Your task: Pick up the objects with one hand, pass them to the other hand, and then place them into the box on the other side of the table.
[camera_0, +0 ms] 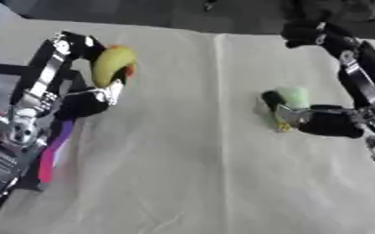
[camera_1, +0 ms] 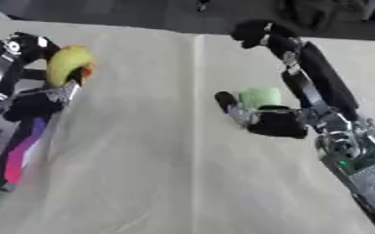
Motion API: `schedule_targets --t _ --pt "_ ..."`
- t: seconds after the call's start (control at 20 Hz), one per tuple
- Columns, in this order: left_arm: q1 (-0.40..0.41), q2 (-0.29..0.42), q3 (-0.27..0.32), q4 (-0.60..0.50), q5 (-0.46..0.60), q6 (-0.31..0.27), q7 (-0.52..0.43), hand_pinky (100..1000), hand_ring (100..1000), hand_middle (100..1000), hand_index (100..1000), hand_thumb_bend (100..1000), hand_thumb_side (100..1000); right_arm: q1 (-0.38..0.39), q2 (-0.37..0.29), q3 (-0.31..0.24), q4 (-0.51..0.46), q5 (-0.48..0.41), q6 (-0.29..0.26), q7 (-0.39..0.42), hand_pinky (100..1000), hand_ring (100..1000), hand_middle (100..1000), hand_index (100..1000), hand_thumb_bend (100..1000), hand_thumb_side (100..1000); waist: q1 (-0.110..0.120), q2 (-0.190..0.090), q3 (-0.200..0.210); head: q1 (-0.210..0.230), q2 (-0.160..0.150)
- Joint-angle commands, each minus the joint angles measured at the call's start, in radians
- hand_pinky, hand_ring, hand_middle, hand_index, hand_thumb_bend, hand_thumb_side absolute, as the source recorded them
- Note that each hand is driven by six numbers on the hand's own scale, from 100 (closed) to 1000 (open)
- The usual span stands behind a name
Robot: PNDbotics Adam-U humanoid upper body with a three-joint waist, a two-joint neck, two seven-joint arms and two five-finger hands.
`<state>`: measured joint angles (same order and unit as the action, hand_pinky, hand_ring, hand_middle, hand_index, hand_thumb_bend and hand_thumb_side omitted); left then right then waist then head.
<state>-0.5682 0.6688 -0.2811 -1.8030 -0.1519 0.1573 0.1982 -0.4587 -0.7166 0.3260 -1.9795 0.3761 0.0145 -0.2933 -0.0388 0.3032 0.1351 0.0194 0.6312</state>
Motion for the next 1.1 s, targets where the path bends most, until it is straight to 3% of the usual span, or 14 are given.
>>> schedule_targets --t 0.05,0.3,0.5,0.75,0.9,1.05,1.1 --pt "0.011 0.083 0.057 -0.003 0.007 0.020 0.031 656 533 273 320 100 100 0.032 -0.071 -0.065 -0.021 0.001 0.058 -0.062 834 764 828 826 328 172 0.001 -0.017 0.000 0.024 -0.007" --pt "0.055 0.142 0.100 0.033 -0.020 0.039 0.057 654 537 278 328 100 100 0.092 -0.118 -0.149 -0.021 -0.033 0.149 -0.130 831 758 824 822 324 175 -0.003 -0.012 0.000 0.059 -0.016" --pt "0.085 0.163 0.126 0.070 -0.038 0.051 0.071 655 545 288 340 100 100 0.117 -0.134 -0.188 -0.021 -0.047 0.176 -0.161 833 758 821 820 327 175 -0.006 -0.008 0.001 0.086 -0.023" --pt "0.109 0.174 0.147 0.128 -0.071 0.100 0.037 676 584 352 424 127 100 0.146 -0.149 -0.216 -0.021 -0.044 0.207 -0.182 834 757 819 819 326 181 -0.012 -0.005 0.002 0.109 -0.030" --pt "0.114 0.176 0.155 0.153 -0.114 0.138 -0.005 722 634 436 515 270 100 0.154 -0.155 -0.231 -0.021 -0.049 0.218 -0.194 834 757 819 819 324 183 -0.015 -0.005 0.003 0.120 -0.031" --pt "0.116 0.177 0.163 0.165 -0.181 0.160 -0.059 826 810 618 725 587 100 0.162 -0.162 -0.245 -0.021 -0.053 0.227 -0.202 836 759 819 819 334 180 -0.017 -0.004 0.004 0.126 -0.031" --pt "0.117 0.177 0.166 0.167 -0.204 0.165 -0.076 861 861 689 789 672 164 0.166 -0.164 -0.249 -0.021 -0.053 0.232 -0.202 837 760 820 820 337 182 -0.018 -0.003 0.004 0.127 -0.031"
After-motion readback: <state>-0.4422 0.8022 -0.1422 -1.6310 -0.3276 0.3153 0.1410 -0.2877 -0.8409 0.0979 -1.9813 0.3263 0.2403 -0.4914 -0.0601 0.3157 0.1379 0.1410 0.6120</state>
